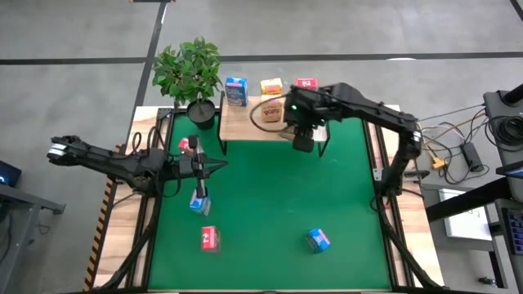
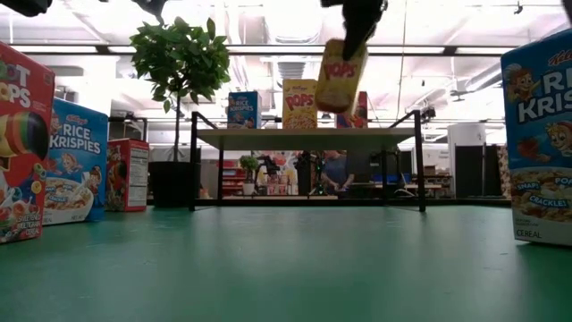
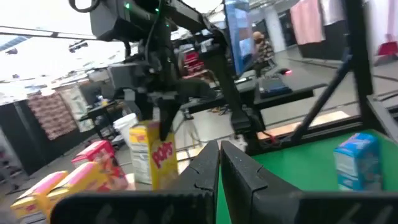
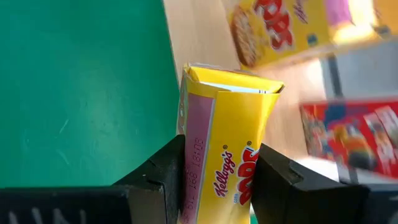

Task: Stack cereal on shelf
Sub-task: Put the yellow cereal box on the shelf

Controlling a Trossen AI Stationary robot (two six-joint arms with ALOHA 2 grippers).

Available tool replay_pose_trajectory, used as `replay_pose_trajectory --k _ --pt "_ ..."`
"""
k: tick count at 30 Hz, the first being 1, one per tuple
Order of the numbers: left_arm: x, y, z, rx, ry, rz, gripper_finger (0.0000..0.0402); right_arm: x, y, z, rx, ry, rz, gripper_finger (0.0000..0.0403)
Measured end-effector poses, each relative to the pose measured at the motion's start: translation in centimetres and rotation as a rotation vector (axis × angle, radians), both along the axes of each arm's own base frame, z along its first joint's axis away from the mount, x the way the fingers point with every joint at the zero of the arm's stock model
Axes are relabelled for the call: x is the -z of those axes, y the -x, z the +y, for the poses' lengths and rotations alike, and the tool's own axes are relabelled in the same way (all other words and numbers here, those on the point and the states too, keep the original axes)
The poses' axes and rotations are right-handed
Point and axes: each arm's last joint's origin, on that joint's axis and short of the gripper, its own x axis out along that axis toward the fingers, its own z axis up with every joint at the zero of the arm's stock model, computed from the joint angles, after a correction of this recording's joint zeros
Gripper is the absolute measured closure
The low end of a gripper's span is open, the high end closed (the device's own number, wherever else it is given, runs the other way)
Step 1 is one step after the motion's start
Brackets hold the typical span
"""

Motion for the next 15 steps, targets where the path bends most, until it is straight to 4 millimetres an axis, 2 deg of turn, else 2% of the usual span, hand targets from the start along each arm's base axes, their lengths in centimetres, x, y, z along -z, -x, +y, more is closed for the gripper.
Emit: replay_pose_trajectory --k 7,11,15 --pt "0.2 0.0 0.3 -0.095 -0.010 0.030 0.0402 1.3 -2.1 -2.7 -0.034 -0.008 0.102 0.0268" --pt "0.3 0.0 0.3 -0.096 -0.011 0.031 0.0402 1.4 -2.6 -3.4 -0.040 -0.022 0.116 0.0264" --pt "0.3 0.0 0.3 -0.096 -0.014 0.034 0.0402 1.6 -3.0 -3.8 -0.055 -0.008 0.116 0.0241"
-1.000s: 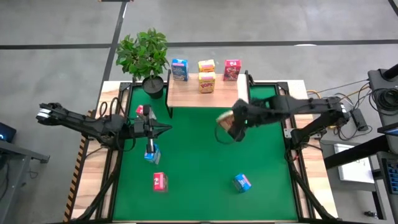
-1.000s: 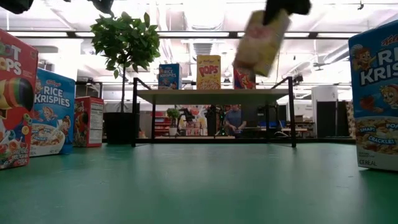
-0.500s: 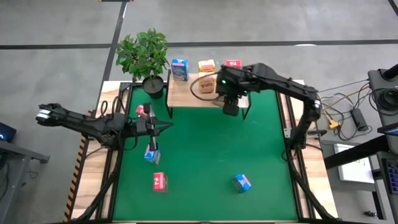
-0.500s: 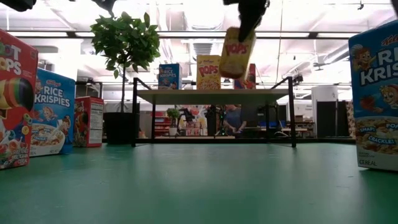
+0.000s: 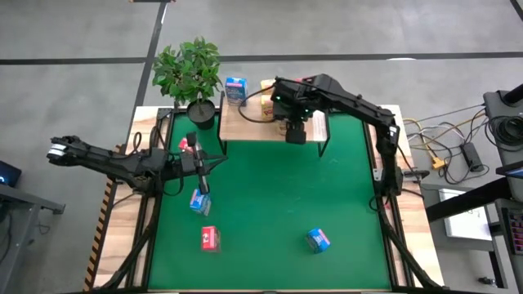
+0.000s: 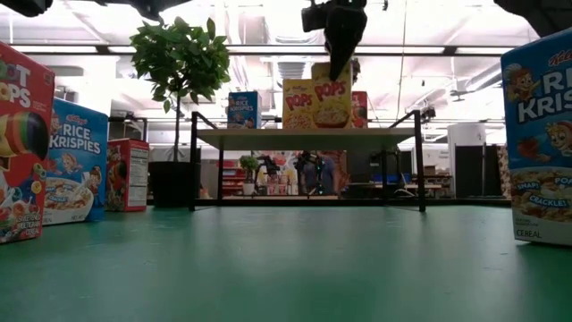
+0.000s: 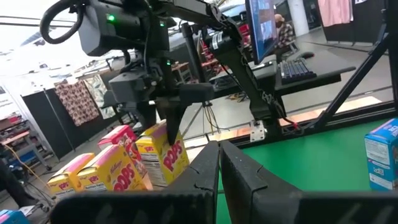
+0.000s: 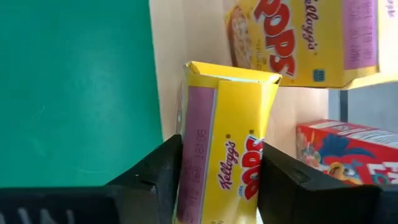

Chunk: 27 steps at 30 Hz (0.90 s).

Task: Stack cereal on shelf
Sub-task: Put the yellow cereal box on the shelf

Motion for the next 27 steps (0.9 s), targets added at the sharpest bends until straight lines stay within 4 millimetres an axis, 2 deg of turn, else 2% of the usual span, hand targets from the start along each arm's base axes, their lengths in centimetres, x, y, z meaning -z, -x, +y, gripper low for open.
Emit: replay_pose_trajectory --k 6,11,18,27 --pt "0.0 0.0 0.0 0.000 0.000 0.001 0.0402 -0.5 0.1 -0.3 0.001 0.018 -0.026 0.0197" --pt "0.0 0.0 0.0 0.000 0.000 0.000 0.0402 -0.9 0.3 -0.2 0.001 0.026 -0.038 0.0181" --pt "0.0 0.0 0.0 0.000 -0.005 0.001 0.0402 -2.5 0.8 -0.1 0.029 0.079 -0.095 0.0177" --pt "0.0 0.0 0.0 -0.001 -0.006 0.001 0.0402 -3.6 1.8 0.5 0.062 0.085 -0.132 0.0184"
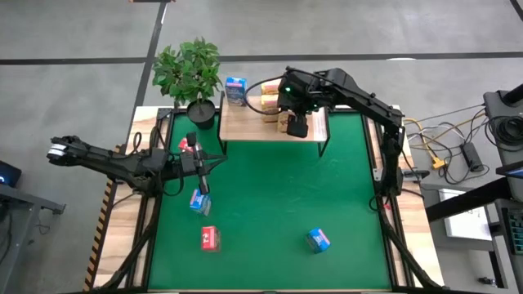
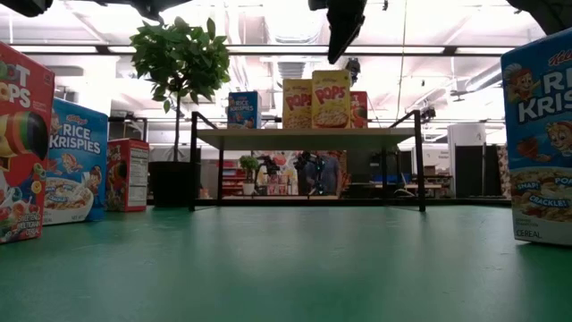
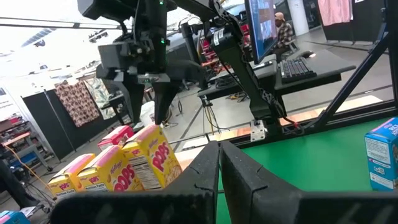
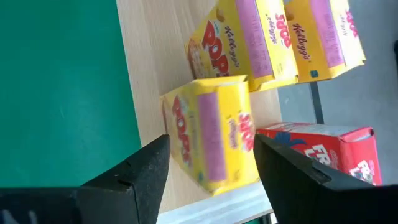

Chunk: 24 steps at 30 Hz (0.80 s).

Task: Stack cereal on shelf
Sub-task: Put the yellow cereal box on the shelf

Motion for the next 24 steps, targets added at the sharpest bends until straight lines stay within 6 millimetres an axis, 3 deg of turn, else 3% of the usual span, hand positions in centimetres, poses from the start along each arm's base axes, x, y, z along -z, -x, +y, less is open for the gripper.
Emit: replay_pose_trajectory --k 6,15,19,24 --pt "0.1 0.0 0.0 -0.001 -0.014 0.010 0.0402 -1.3 1.5 1.6 0.019 -0.020 -0.016 0.0225" --pt "0.1 0.0 0.0 -0.001 -0.018 0.015 0.0402 -3.3 4.2 2.2 0.085 -0.031 -0.090 0.0337" --pt "0.1 0.0 0.0 -0.001 -0.018 0.015 0.0402 -2.1 4.3 1.4 0.119 -0.047 -0.043 0.0384" --pt "0.1 0.0 0.0 -0.001 -0.019 0.016 0.0402 0.7 4.1 -0.7 0.235 -0.019 0.063 0.0392"
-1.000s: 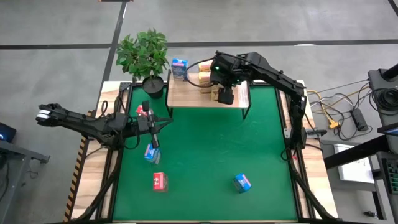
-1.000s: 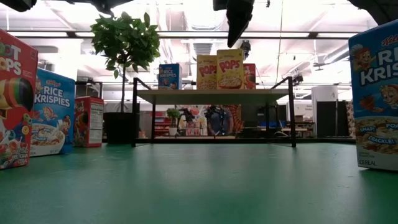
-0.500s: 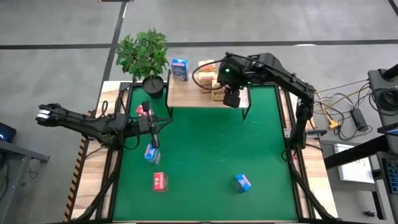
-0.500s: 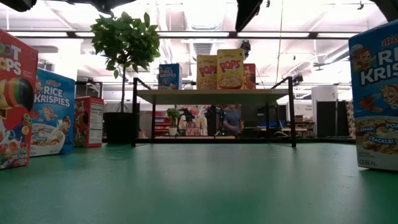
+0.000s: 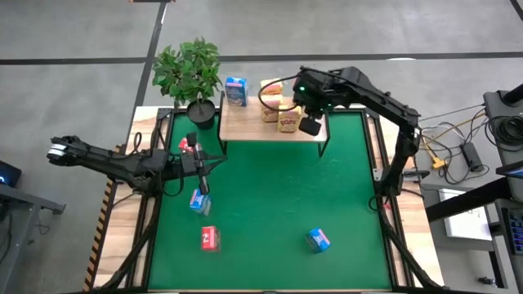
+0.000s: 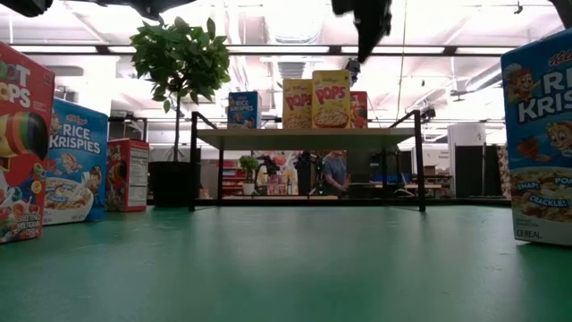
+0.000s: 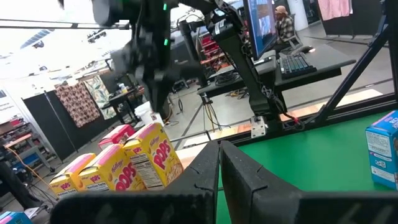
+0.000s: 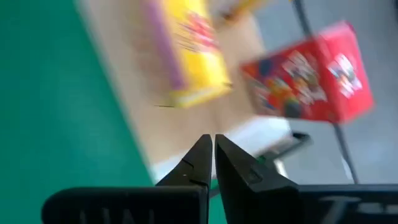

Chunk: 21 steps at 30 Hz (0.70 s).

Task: Stack cereal on shelf
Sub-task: Put the yellow cereal box on the shelf

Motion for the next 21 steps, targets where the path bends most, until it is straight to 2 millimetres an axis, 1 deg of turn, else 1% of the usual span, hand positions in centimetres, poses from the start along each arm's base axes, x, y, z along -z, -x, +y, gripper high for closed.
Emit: replay_pose_trajectory --k 2,4,9,15,21 --pt "0.0 0.0 0.0 0.000 0.000 0.000 0.0402 1.3 -0.1 -0.9 0.048 0.035 0.050 0.0394" --pt "0.0 0.0 0.0 0.000 0.000 0.000 0.0402 2.4 -0.1 -1.6 0.070 0.029 0.079 0.0394" --pt "0.0 0.0 0.0 0.000 0.000 0.000 0.0402 4.3 -0.9 -2.4 0.057 0.040 0.077 0.0394" --pt "0.0 0.0 0.0 0.000 0.000 0.000 0.0402 5.3 -1.9 -2.7 -0.010 0.045 0.032 0.0394" --pt "0.0 0.0 0.0 0.000 0.000 0.000 0.0402 5.3 -2.4 -2.8 -0.050 0.037 -0.020 0.0394"
